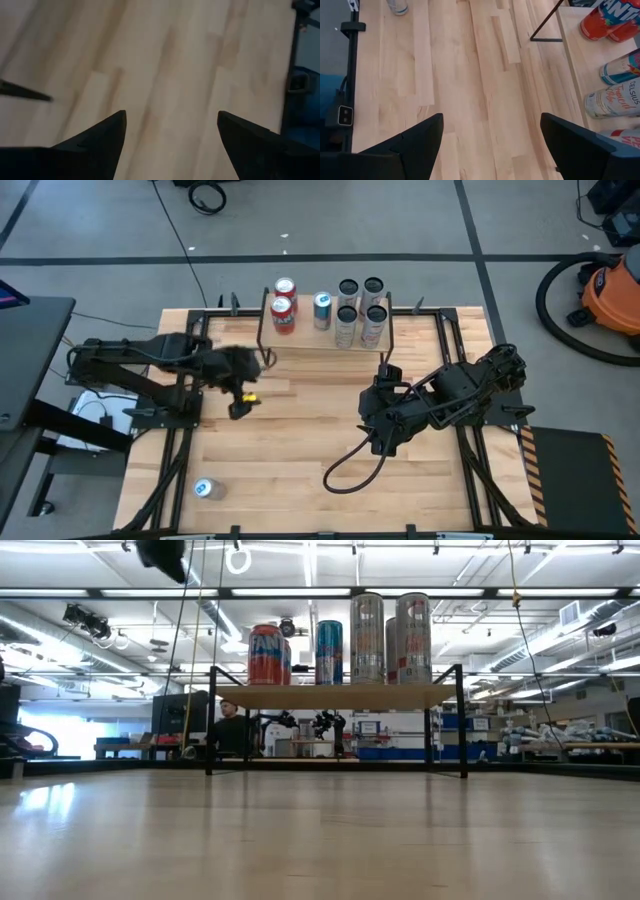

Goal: Place canned beverage on shelf
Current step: Put the blue soda can on the shelf aligned with the other blue soda can

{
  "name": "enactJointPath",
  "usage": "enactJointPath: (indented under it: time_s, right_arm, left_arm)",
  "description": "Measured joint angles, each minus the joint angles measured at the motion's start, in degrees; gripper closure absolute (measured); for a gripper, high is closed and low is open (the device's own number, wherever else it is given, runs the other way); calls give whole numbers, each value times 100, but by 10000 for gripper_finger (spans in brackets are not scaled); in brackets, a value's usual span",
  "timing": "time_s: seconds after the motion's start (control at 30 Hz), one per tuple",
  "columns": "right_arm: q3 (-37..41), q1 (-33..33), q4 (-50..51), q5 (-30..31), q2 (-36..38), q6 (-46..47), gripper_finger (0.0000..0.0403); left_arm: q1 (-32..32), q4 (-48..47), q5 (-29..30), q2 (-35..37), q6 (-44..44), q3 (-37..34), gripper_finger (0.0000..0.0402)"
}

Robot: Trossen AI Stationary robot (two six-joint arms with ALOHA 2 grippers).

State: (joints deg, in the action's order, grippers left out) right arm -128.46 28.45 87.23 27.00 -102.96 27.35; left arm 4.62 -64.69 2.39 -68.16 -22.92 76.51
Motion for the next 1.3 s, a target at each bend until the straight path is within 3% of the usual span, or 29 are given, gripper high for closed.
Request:
enactJointPath:
  time_s: [0.5,1.3]
  right_arm:
    - [0,0,5,-9,-1,-8,60]
    - [0,2,-14,-15,1,617,60]
  left_arm:
    - [2016,-1100,11,2,-2101,0,88]
    - [4608,-1173,101,-210,-4994,0,88]
